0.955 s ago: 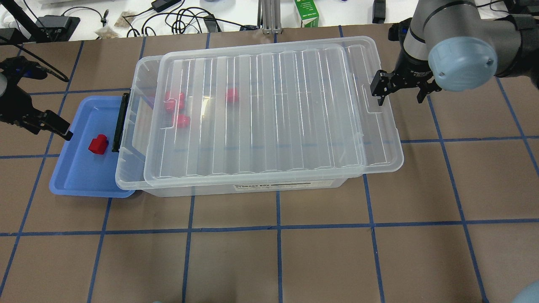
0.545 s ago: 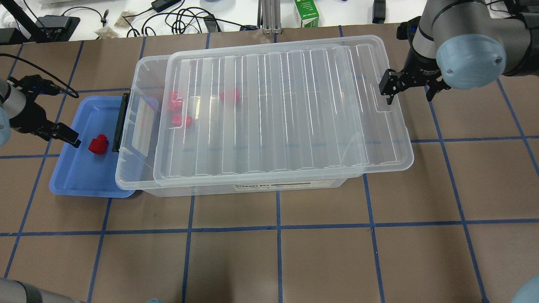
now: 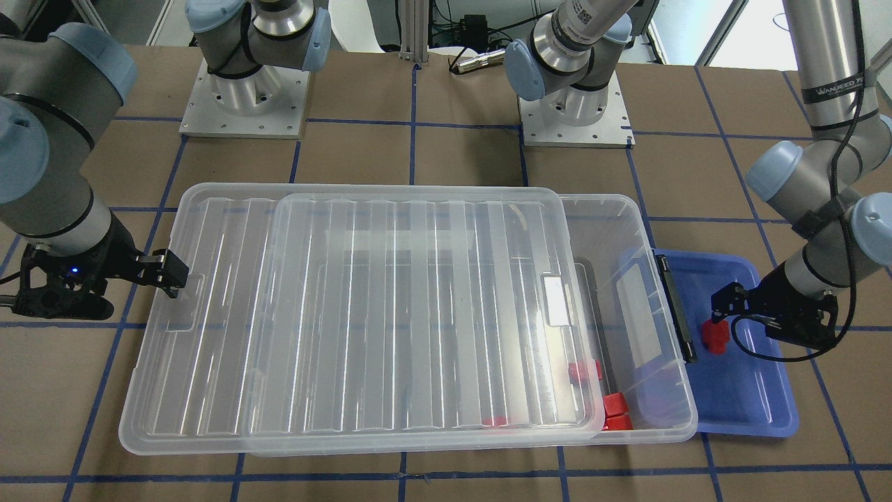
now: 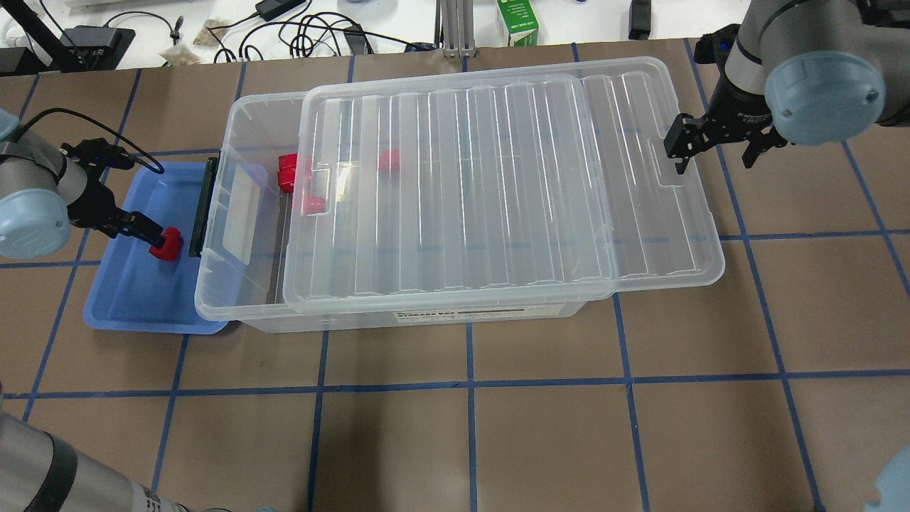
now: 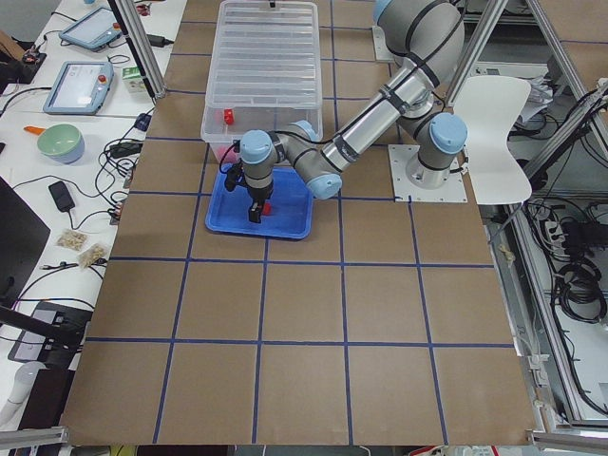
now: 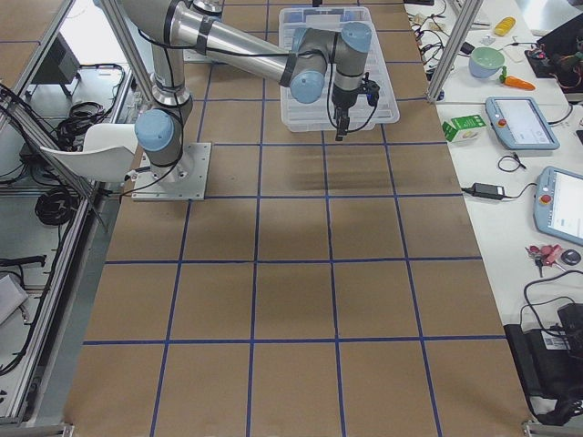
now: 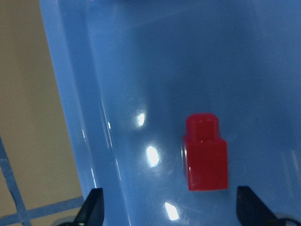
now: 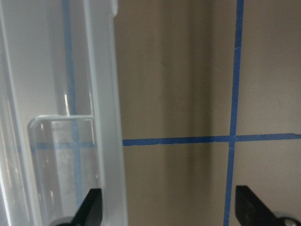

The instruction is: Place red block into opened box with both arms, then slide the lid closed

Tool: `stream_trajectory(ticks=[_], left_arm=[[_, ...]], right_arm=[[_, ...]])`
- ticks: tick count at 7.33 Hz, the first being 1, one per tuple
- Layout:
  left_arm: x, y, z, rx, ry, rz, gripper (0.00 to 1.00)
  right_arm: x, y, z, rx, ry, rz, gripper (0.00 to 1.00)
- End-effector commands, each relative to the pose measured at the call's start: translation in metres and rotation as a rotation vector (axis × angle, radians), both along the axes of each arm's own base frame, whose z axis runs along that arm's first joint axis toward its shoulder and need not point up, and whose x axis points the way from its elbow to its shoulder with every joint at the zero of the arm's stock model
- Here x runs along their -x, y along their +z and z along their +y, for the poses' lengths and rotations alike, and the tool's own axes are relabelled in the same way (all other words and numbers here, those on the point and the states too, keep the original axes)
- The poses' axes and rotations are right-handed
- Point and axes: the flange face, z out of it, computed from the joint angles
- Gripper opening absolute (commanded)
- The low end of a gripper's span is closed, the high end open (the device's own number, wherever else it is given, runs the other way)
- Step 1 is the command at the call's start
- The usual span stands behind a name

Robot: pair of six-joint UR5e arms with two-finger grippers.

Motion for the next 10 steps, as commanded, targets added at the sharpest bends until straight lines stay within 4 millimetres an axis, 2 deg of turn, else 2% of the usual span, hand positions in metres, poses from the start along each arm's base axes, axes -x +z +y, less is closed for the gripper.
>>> stream_trajectory(ticks=[1,2,3,4,5,6,7,8,9,10], left_arm=[[0.010,-0.018,-0.004,-0.026,-0.010,0.015,0.98],[0.009,-0.025,-0.006,-0.031,-0.010,0.016,0.97],[0.010,-0.033,-0.005,-0.044,-0.010,0.024,0.89],[0.009,-0.033,-0.006,-0.045,-0.012,0.022,0.74],[0.009,-0.033,-0.006,-0.045,-0.013,0.022,0.51],[0.008,-0.033,-0.006,-0.045,-0.013,0.022,0.33],[0.009,-0.026,-0.006,-0.037,-0.015,0.014,0.24],[0.010,-0.017,-0.006,-0.028,-0.016,0.009,0.20],[0.011,-0.011,-0.007,-0.023,-0.019,0.004,0.17],[0.012,0.006,-0.007,-0.027,-0.022,0.000,0.16]], right_arm=[[0.017,-0.002,-0.001,-0.006,0.014,0.006,1.00],[0.027,0.000,-0.003,0.010,0.018,0.025,1.00],[0.032,-0.003,-0.006,0.005,0.034,0.028,1.00],[0.042,-0.004,-0.006,0.003,0.034,0.029,1.00],[0.050,-0.003,-0.006,0.002,0.043,0.028,1.00],[0.052,-0.004,-0.007,0.007,0.044,0.031,1.00],[0.053,-0.002,-0.008,0.012,0.047,0.035,1.00],[0.057,0.006,-0.012,0.019,0.048,0.069,1.00],[0.059,0.006,-0.017,0.018,0.048,0.072,1.00],[0.060,0.010,-0.019,0.027,0.048,0.075,1.00]])
